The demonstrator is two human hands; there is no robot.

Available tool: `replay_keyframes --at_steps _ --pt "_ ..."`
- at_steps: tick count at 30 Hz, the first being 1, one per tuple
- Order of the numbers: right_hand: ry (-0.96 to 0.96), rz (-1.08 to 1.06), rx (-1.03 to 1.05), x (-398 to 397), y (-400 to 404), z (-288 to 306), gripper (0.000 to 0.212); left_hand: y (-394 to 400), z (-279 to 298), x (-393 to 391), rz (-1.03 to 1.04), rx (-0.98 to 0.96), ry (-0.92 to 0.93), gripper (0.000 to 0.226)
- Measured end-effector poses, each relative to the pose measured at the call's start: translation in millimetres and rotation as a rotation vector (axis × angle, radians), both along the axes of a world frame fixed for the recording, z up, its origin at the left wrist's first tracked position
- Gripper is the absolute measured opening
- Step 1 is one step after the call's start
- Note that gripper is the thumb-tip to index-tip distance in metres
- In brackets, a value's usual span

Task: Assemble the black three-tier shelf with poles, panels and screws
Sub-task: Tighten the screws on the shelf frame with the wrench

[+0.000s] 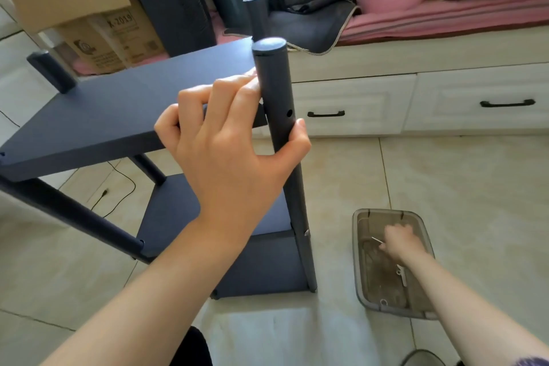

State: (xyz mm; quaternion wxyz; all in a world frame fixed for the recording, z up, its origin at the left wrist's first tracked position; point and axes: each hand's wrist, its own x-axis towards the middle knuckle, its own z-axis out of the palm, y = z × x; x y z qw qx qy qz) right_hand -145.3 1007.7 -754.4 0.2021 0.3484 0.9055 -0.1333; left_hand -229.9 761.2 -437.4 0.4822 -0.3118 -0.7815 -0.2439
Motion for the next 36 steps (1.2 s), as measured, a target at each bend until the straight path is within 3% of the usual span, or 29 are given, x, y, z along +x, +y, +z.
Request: replay_keyframes --at_steps 6,14,16,21,24,28,31,36 --pt "0.152 0.12 -0.003 -18.7 5.4 101.5 0.011 -2.5 0.9 1.4 -0.028 -0.011 -0.012 0.035" --pt "0.46 0.401 -0.026 3.5 -56.9 229.6 0.016 -13.0 4.0 3.3 -0.038 -0.112 -0.039 0.047" --pt "0.587 0.338 -0.136 12.9 -73.7 251.0 0.011 -16.6 5.0 4.5 -0.045 -0.145 -0.057 0.052" --pt "0.953 -0.053 -0.68 23.4 -109.7 286.9 0.006 -26.8 10.9 5.1 -0.068 -0.226 -0.086 0.063" --pt "1.02 -0.257 -0.899 20.1 -123.7 295.5 0.01 -32.4 13.7 5.1 -0.089 -0.256 -0.086 0.065" --pt "1.069 -0.36 -1.094 8.2 -133.6 310.5 0.013 -38.5 16.2 3.2 -0.121 -0.264 -0.102 0.065" --pt "1.107 -0.302 -1.138 -0.1 -137.6 322.2 0.014 -39.8 17.1 1.1 -0.134 -0.254 -0.12 0.065" --pt "1.063 -0.261 -1.032 -8.1 -143.9 329.6 0.017 -40.0 18.6 -2.6 -0.16 -0.234 -0.138 0.063"
